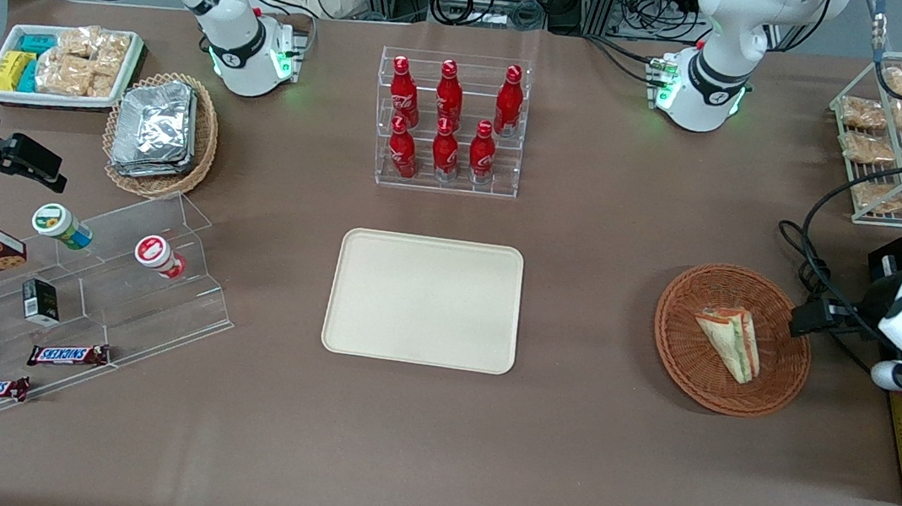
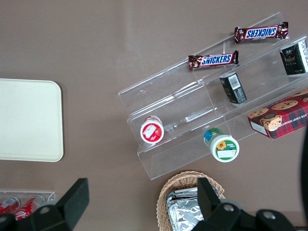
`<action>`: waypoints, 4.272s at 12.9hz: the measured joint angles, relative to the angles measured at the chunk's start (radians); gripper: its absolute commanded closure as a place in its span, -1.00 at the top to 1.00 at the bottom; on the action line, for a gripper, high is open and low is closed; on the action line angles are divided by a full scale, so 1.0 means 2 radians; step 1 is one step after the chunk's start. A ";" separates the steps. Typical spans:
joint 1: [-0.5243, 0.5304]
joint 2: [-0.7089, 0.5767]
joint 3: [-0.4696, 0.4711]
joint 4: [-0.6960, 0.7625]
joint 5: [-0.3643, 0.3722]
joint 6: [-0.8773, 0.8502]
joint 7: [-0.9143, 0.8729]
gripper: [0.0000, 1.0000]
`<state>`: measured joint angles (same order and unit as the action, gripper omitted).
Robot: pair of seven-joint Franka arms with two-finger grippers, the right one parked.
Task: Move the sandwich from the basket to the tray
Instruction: 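Lower the open left gripper over the sandwich in the wicker basket, then close the left gripper on the wrapped sandwich's edge, then lift the sandwich and carry it over the cream tray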
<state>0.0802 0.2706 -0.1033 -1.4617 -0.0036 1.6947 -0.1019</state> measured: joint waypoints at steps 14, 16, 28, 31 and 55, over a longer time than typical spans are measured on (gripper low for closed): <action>0.024 -0.001 0.002 -0.231 0.045 0.241 -0.232 1.00; 0.025 -0.012 0.002 -0.279 0.045 0.299 -0.233 1.00; 0.017 -0.028 -0.005 -0.370 0.044 0.401 -0.270 1.00; 0.017 -0.021 -0.005 -0.378 0.045 0.401 -0.269 1.00; -0.011 0.003 -0.114 -0.084 0.044 0.020 -0.288 -1.00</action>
<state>0.0583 0.2758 -0.3307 -1.6307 0.0841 1.7351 -0.6785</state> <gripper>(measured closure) 0.802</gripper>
